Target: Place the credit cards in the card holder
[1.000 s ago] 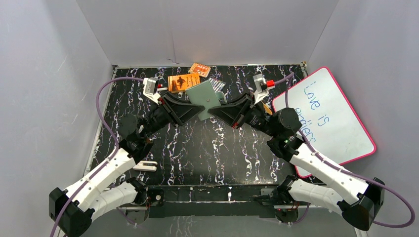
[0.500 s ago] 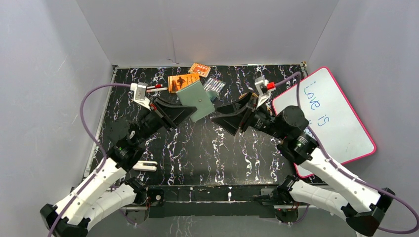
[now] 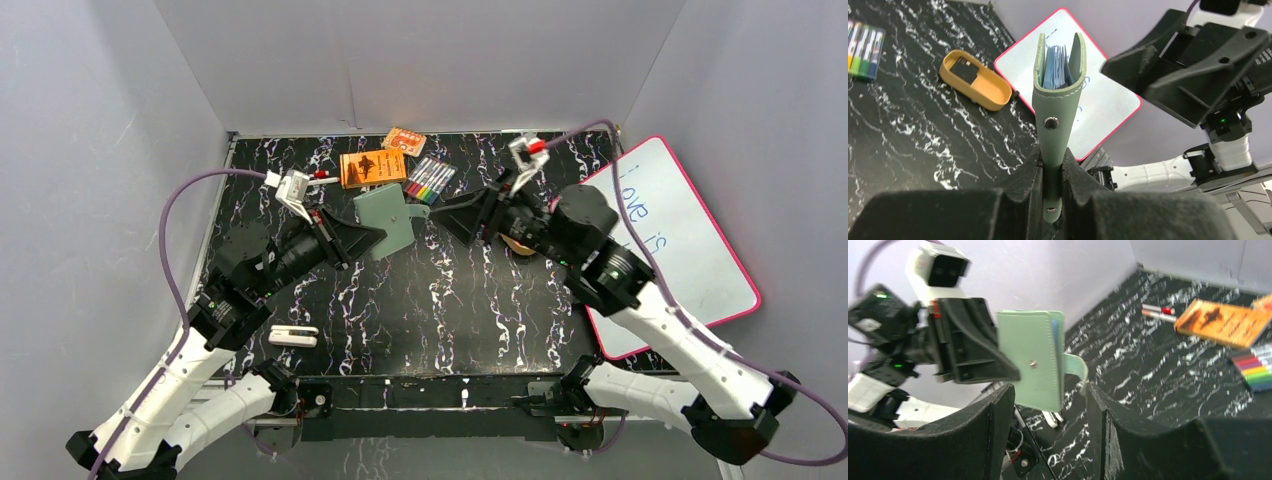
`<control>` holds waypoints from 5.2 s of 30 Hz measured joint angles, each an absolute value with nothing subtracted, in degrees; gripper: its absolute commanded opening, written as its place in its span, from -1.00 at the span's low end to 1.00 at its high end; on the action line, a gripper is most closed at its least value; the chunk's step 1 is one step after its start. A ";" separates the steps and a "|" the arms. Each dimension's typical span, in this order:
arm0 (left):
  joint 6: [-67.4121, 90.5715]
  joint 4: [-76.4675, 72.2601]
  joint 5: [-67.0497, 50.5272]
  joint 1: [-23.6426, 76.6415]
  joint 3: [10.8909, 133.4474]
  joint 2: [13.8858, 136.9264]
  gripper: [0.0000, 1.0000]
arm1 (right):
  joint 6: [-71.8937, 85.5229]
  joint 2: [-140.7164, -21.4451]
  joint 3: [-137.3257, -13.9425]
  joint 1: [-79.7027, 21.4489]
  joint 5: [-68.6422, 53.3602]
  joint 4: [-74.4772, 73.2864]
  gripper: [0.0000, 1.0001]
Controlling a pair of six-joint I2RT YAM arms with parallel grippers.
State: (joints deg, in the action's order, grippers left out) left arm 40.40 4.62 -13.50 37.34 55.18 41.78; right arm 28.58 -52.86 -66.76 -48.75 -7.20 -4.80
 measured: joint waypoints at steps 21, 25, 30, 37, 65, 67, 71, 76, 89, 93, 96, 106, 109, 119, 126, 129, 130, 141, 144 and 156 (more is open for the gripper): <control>38.79 12.21 -12.84 37.34 55.18 39.86 -1.00 | 30.52 -61.67 -66.96 -48.75 -6.87 -8.54 -0.23; 38.68 12.23 -12.84 37.34 55.18 39.44 -1.00 | 30.74 -62.28 -66.96 -48.77 -7.84 -8.51 -0.30; 38.59 12.23 -12.84 37.34 55.16 39.22 -1.00 | 31.11 -62.41 -66.96 -48.75 -8.56 -8.45 -0.43; 38.57 12.23 -12.86 37.34 55.16 39.13 -1.00 | 31.18 -62.41 -66.96 -48.77 -9.61 -8.45 -0.61; 36.82 11.62 -12.51 37.34 55.13 40.47 -1.00 | 28.14 -62.39 -68.49 -48.77 -13.45 -7.73 -1.00; 35.99 10.94 -12.27 37.34 55.16 42.13 -1.00 | 27.55 -62.48 -69.73 -48.77 -13.41 -8.67 -1.00; 35.00 9.74 -11.73 37.34 55.35 45.30 -1.00 | 26.59 -62.92 -70.74 -48.77 -12.99 -9.98 -1.00; 34.04 9.61 -10.87 37.39 56.36 48.01 -1.00 | 26.15 -64.01 -70.74 -48.73 -12.27 -10.63 -1.00; 32.97 8.78 -10.31 37.41 56.66 49.45 -1.00 | 24.25 -64.16 -70.72 -48.73 -11.70 -10.63 -1.00; 32.95 8.78 -10.28 37.41 56.66 49.45 -1.00 | 23.59 -64.16 -70.72 -48.73 -11.75 -10.63 -1.00; 32.62 8.80 -10.22 37.41 56.66 49.41 -1.00 | 23.24 -64.16 -70.67 -48.73 -11.99 -10.63 -1.00; 31.88 9.56 -9.87 37.41 56.66 49.17 -1.00 | 22.48 -64.03 -69.47 -48.71 -13.56 -10.00 -1.00; 31.83 9.52 -9.87 37.43 56.66 49.01 -1.00 | 22.55 -64.03 -69.45 -48.71 -13.69 -9.50 -1.00; 31.48 9.47 -10.07 37.41 56.66 48.97 -1.00 | 23.81 -64.69 -68.66 -48.73 -13.74 -7.27 -1.00; 31.48 9.50 -10.52 37.41 56.66 49.19 -1.00 | 24.05 -66.28 -68.66 -48.73 -14.13 -5.91 -1.00; 31.42 9.56 -10.72 37.39 56.66 49.45 -1.00 | 24.08 -66.89 -68.66 -48.75 -14.13 -5.82 -1.00; 31.33 9.63 -10.79 37.39 56.66 49.47 -1.00 | 24.08 -67.07 -68.66 -48.75 -14.13 -5.82 -1.00; 30.48 10.61 -11.18 37.39 56.69 49.47 -1.00 | 24.16 -68.23 -68.66 -48.77 -14.09 -5.80 -1.00; 30.35 10.85 -11.18 37.39 56.69 49.54 -1.00 | 24.18 -68.62 -68.66 -48.77 -14.02 -5.82 -1.00; 28.97 13.34 -9.93 37.34 57.91 50.50 -1.00 | 24.18 -70.06 -68.69 -48.77 -12.58 -6.00 -1.00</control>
State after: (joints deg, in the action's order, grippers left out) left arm 28.97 13.34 -9.93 37.34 57.91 50.50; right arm 24.18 -70.06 -68.69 -48.77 -12.58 -6.00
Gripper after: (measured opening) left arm 0.084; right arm 0.011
